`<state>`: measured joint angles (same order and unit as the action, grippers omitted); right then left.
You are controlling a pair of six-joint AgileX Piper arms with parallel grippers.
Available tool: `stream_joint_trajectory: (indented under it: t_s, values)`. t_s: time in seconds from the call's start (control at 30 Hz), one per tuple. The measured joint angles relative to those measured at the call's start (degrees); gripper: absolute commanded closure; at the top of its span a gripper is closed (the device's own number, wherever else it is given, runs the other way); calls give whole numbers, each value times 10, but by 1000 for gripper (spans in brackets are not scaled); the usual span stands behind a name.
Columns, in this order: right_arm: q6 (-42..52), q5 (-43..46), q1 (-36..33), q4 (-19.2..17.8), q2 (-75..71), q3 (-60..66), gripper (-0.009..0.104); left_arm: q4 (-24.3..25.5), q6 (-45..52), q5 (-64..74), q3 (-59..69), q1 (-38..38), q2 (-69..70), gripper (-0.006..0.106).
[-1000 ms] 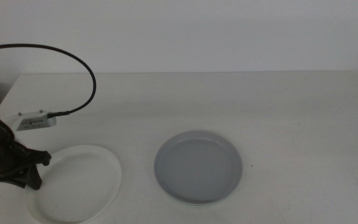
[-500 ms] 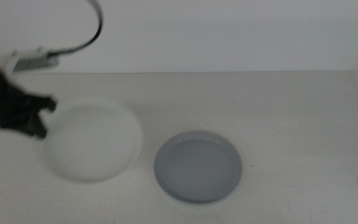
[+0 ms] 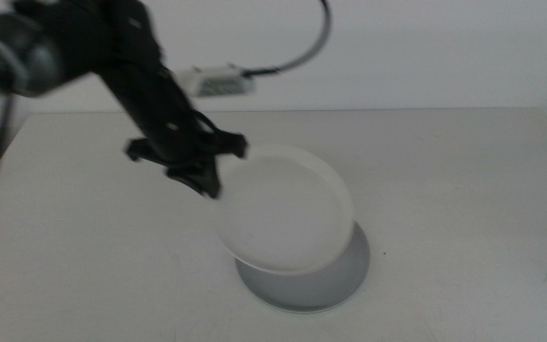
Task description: Stack the three bowls on top of each other.
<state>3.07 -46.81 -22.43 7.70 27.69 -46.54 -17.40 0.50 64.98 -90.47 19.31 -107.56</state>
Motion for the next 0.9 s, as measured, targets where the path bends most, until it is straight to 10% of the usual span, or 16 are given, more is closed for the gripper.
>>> stream_joint_trajectory:
  t_s: [0.37,0.7,0.9]
  values:
    - [0,0,0,0,0,0,47,-25,0,-46,-3,28,-87,96]
    - [0,0,0,0,0,0,47,-50,35,-43,-3,28,-90,17]
    - [0,0,0,0,0,0,47,-92,63,-41,-3,20,-55,13]
